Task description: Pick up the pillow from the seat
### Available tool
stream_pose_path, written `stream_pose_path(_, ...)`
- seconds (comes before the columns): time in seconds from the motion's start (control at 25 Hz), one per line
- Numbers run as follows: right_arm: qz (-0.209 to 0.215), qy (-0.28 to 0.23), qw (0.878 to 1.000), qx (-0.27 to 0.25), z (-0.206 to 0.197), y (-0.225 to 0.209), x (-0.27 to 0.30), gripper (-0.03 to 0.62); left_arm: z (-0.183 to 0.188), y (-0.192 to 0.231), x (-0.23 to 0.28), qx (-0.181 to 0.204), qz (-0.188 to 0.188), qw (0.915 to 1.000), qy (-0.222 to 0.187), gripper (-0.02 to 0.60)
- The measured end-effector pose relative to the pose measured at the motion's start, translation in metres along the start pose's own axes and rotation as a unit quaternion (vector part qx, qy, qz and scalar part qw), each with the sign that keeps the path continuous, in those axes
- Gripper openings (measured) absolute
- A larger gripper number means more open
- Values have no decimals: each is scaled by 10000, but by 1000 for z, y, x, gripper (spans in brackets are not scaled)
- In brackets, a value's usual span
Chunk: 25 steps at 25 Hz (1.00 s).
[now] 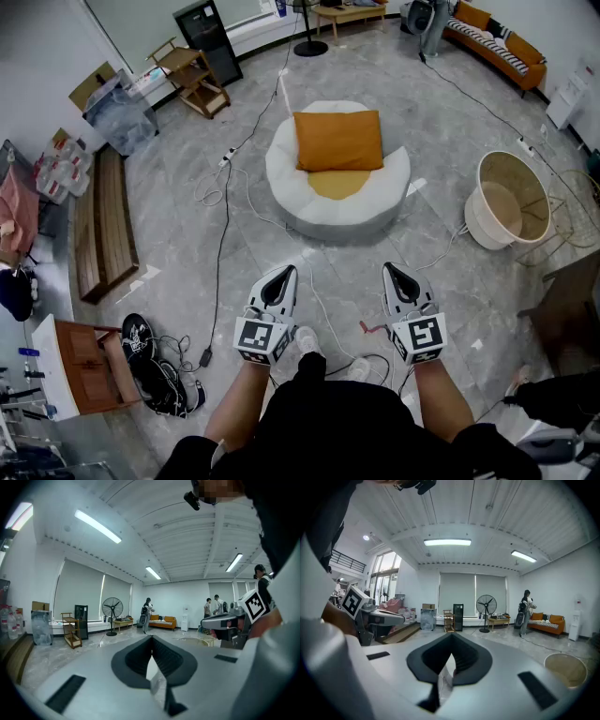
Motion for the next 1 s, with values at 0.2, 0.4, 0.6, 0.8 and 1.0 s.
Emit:
stream_pose_path(0.2, 29, -35, 10000, -32, 1, 9, -7, 3, 2, -8, -9, 132, -70, 9999, -26, 12)
stream_pose_path(0.4, -82, -260, 9995, 189, 7, 11, -5, 5, -2, 1, -10, 59, -40, 10000, 10, 12)
stream_pose_path(0.6, -184, -289, 9991, 232, 9, 9, 12, 6, -1, 19, -3, 69, -36, 10000, 5, 12)
stream_pose_path(0.8, -245, -289, 9991, 190, 15, 16, 41, 6, -6, 50, 5, 127, -80, 9999, 33, 12)
stream_pose_path(1.0, -359, -256, 9988, 210, 18, 23, 74, 8, -5, 84, 18, 211, -220, 9995, -22, 12)
Point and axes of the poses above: the fingertips, and each gripper's own axes: x forward along the fingers, y to its left, z out of its top, the point moved 3 cm from there along -x, backward along the fingers, and after that the axes turned 10 degrees about x, right-handed, at the moved point
